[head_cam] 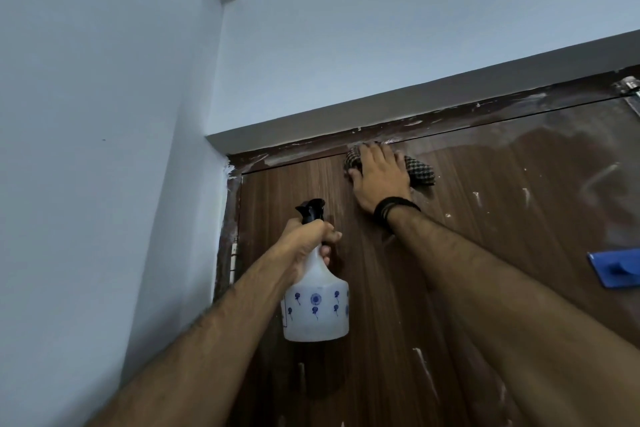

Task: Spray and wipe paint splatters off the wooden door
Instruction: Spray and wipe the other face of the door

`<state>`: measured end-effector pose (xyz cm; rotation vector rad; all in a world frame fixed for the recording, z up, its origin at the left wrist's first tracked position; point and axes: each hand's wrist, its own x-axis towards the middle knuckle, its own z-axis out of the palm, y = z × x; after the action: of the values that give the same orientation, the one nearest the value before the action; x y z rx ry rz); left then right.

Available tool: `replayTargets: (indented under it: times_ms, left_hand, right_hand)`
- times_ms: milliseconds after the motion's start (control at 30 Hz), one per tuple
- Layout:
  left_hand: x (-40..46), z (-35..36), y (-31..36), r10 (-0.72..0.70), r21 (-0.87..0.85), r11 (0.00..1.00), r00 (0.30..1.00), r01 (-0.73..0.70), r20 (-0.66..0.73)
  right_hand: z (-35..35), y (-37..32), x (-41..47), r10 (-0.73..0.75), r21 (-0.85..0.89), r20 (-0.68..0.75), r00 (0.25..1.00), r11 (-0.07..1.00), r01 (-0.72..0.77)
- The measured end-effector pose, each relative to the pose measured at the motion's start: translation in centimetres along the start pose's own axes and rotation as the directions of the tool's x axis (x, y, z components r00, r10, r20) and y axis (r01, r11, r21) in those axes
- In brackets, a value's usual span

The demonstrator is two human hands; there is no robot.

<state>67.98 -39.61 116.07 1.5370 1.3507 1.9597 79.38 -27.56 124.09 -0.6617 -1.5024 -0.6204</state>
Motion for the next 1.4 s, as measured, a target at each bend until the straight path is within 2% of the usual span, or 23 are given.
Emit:
replayTargets:
  times_ms: [67,100,267,400,667,833,967,1167,1233,1333,1400]
  left_hand:
    - [0.1,-0.7,0.6,0.011,0.003,1.000,1.000,-0.011,-0.001]
    - [0.2,-1.1,0.8,0.014,-0.001,1.000,1.000,-0.014,-0.011]
    - [0.7,-2.4,1.3,0.028,-0.018,0.999,0.997,-0.029,-0.068]
    - [0.6,-1.2,1.0,0.011,-0.020,1.000,0.996,-0.013,-0.090]
    - [0.2,1.2,0.7,0.028,-0.047,0.999,0.999,-0.026,0.026]
    - [-0.4,2.3,1.2,0.050,-0.054,0.997,0.996,-0.046,0.074]
    - [-1.2,3.7,0.9,0.026,-0.096,0.995,0.993,-0.015,0.112]
    - [-2.7,5.8,-0.1,-0.029,-0.137,0.989,0.988,0.050,0.151]
    - [-3.2,6.0,-0.7,-0.043,-0.132,0.989,0.986,0.065,0.163]
    - [-3.8,5.7,-1.6,-0.074,-0.117,0.988,0.982,0.096,0.175]
    - [-4.0,4.8,-2.2,-0.087,-0.117,0.987,0.981,0.108,0.174]
  right_hand:
    - [0.7,-1.0,0.9,0.096,-0.001,-0.025,0.995,0.995,-0.096]
    - [1.1,-1.8,1.1,0.091,0.005,-0.019,0.996,0.996,-0.091]
    - [2.2,-5.6,1.6,-0.202,0.025,0.092,0.975,0.979,0.200]
    - [2.0,-4.7,1.9,-0.252,0.025,0.132,0.959,0.968,0.251]
    - [-2.3,5.7,2.4,0.056,-0.011,-0.009,0.998,0.998,-0.056]
    - [-2.3,7.2,0.3,0.072,0.002,-0.022,0.997,0.997,-0.072]
    - [-2.0,6.5,-4.5,0.006,-0.015,-0.001,1.000,1.000,-0.006]
    - [-3.2,7.7,-9.5,-0.096,-0.081,0.135,0.986,0.991,0.108]
    - [-3.6,7.8,-8.3,-0.059,-0.102,0.129,0.990,0.992,0.072]
    - [-3.9,6.7,-6.0,0.135,-0.092,0.089,0.987,0.988,-0.127]
    - [-3.2,5.6,-5.7,0.178,-0.089,0.056,0.982,0.981,-0.173]
